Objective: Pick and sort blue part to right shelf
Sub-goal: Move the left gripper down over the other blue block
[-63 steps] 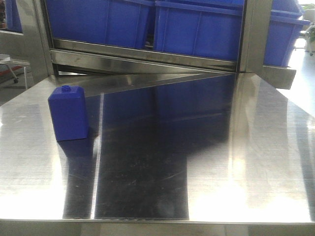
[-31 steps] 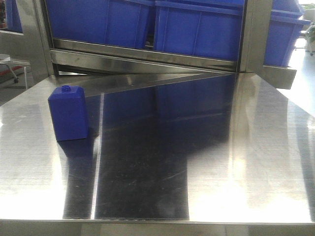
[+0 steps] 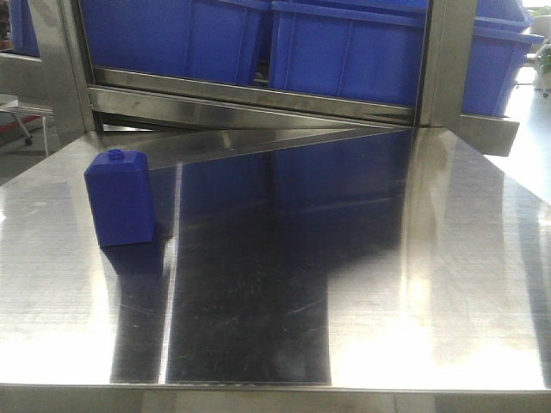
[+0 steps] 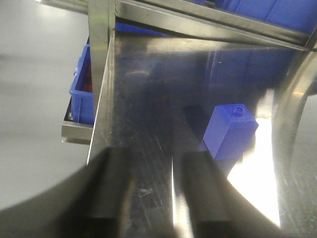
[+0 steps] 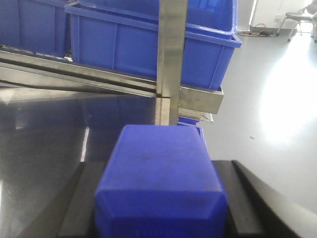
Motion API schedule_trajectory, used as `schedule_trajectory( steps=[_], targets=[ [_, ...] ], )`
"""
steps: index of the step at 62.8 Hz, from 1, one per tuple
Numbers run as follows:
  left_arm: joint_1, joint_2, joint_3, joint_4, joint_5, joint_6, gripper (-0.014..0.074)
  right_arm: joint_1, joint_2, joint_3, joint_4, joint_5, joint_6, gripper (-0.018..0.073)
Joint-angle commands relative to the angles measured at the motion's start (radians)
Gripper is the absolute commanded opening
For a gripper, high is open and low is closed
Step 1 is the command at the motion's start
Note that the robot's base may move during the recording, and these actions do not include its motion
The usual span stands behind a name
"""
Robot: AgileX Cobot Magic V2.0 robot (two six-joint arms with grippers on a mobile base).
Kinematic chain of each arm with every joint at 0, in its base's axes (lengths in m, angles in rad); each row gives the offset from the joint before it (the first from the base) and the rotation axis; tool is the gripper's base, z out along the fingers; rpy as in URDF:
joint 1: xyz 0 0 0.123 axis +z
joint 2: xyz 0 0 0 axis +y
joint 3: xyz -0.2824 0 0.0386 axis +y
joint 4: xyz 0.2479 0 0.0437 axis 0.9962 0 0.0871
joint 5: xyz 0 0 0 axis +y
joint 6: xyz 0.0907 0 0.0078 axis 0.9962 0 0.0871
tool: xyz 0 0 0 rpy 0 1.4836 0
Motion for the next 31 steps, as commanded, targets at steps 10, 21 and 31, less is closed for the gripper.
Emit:
schedule_trajectory(
  steps=[10, 21, 31],
  targets=[
    [-0.008, 0.150, -0.097, -0.004, -0.070, -0.010, 0.0695, -0.003, 0.006, -0.030, -0.011, -0.090, -0.002, 0.0379],
    [-0.008, 0.281, -0.173, 0.007, -0.045, -0.010, 0.0693, -0.003, 0.006, -0.030, -0.011, -0.090, -0.002, 0.0379],
    [-0.022, 0.424, -0.286, 0.023, 0.038, -0.047, 0.0693, -0.003, 0.006, -0.030, -0.011, -0.090, -0.002, 0.0379]
  ],
)
